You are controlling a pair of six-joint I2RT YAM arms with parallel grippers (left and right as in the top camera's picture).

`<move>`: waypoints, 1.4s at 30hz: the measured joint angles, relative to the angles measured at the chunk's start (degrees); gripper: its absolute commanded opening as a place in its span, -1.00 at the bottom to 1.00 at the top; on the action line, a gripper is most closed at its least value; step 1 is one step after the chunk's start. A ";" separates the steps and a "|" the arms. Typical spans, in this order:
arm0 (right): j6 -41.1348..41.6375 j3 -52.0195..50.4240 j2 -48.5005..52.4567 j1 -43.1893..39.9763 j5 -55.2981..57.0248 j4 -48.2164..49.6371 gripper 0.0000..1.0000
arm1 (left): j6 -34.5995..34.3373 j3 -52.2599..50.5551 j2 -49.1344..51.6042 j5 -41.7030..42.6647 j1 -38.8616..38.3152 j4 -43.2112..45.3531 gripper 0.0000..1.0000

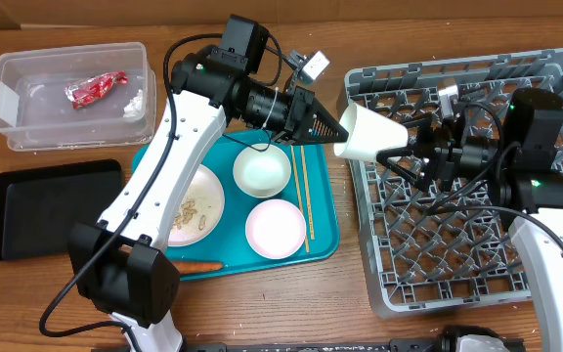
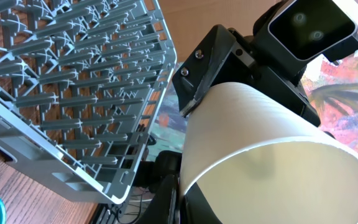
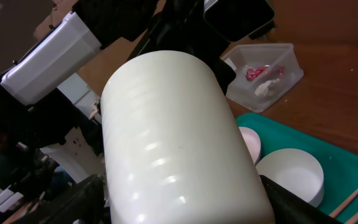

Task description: Sort waste into correct bins and load items into the dishwasher

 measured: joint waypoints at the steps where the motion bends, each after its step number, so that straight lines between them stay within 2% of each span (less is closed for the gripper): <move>1: 0.00 0.00 0.00 0.00 0.13 -0.02 0.53 | 0.00 0.00 0.00 -0.02 0.00 0.00 -0.81; 3: -0.07 0.00 0.00 0.02 0.42 0.02 0.44 | 0.02 0.00 0.00 -0.07 0.00 -0.02 -0.68; 5: -0.02 0.00 0.00 0.02 0.61 0.04 0.33 | -0.17 0.00 0.00 -0.33 0.00 0.00 -0.65; 6: -0.07 0.00 0.00 0.02 0.61 0.07 0.20 | -0.22 0.00 0.00 -0.70 0.00 -0.02 -0.66; 11: 0.04 0.00 0.00 0.07 2.05 0.37 0.17 | -0.24 0.00 0.00 -3.13 0.00 -0.07 -0.67; 15: 0.04 0.00 0.00 0.04 3.32 0.35 0.15 | -0.26 0.00 0.00 -4.17 0.00 -0.07 -0.44; 17: 0.04 0.00 0.00 0.04 4.31 0.33 0.08 | -0.24 0.00 0.00 -4.85 0.00 -0.09 -0.25; 23: 1.36 0.00 0.00 0.04 11.32 -1.11 -0.08 | -1.07 0.02 0.00 -11.10 0.61 -2.67 -0.21; 29: 1.95 0.28 -0.02 0.04 29.86 -11.72 -0.10 | -2.01 0.07 0.00 -27.85 6.05 -10.62 -0.22; 36: 2.91 9.49 -0.02 -1.07 59.78 -34.01 -0.13 | -4.94 0.09 0.00 -50.66 12.50 -16.50 -0.22; 38: 3.96 13.49 -0.04 -2.27 67.52 -38.18 -0.19 | -5.33 0.09 0.00 -55.15 12.87 -16.79 -0.22; 42: 6.71 17.18 -0.48 -7.58 78.09 -42.53 -0.19 | -5.84 0.09 0.00 -59.52 12.79 -16.33 -0.22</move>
